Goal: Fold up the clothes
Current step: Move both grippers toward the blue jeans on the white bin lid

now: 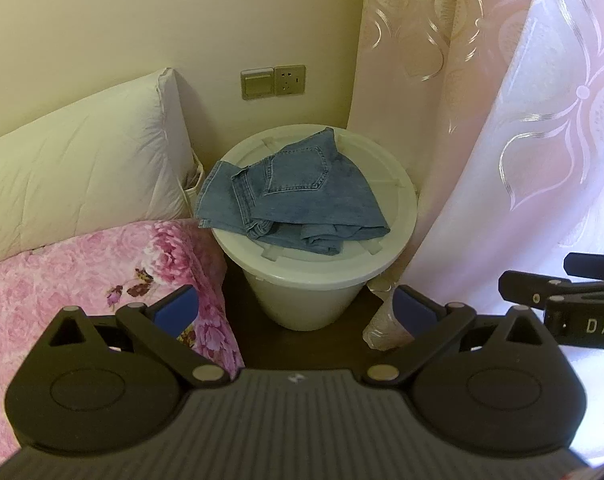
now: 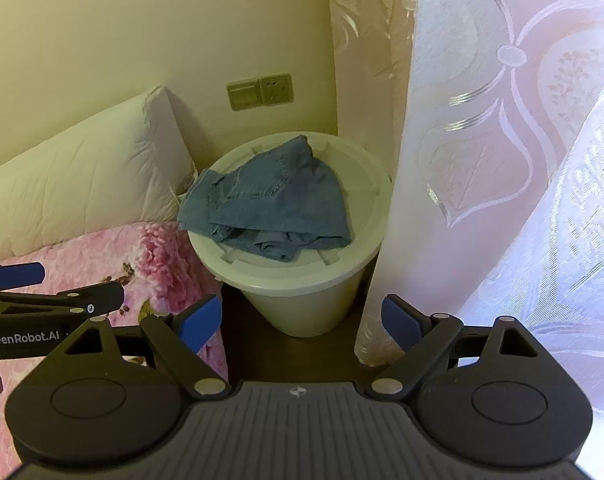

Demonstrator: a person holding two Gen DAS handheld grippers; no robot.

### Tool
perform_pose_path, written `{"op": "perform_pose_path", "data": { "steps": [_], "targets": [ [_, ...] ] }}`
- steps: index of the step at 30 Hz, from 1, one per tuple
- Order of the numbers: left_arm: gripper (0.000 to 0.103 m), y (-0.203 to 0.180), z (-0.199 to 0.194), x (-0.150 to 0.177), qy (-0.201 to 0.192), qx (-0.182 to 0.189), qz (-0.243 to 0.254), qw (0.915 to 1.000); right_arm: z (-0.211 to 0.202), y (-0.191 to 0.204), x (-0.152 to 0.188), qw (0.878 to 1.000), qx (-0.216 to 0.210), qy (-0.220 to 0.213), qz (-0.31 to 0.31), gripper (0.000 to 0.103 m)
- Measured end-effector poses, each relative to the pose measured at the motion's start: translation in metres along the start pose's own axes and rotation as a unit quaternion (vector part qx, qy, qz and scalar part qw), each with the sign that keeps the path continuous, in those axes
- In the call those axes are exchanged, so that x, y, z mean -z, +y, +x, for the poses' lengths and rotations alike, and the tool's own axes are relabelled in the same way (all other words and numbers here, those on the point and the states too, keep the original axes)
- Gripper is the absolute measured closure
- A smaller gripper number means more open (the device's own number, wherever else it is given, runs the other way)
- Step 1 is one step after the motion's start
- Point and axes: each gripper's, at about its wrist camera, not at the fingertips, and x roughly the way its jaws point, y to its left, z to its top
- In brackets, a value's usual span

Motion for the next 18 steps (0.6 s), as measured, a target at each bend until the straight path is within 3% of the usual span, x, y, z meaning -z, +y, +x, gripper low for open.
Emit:
{"op": "perform_pose_path", "data": {
  "steps": [18],
  "targets": [
    [0.001, 0.021, -0.001, -0.019, 0.001, 0.004, -0.016, 0.9999, 0.012, 0.006, -0.015, 1.0, -0.008, 0.001, -0.007, 0.014]
  ]
}}
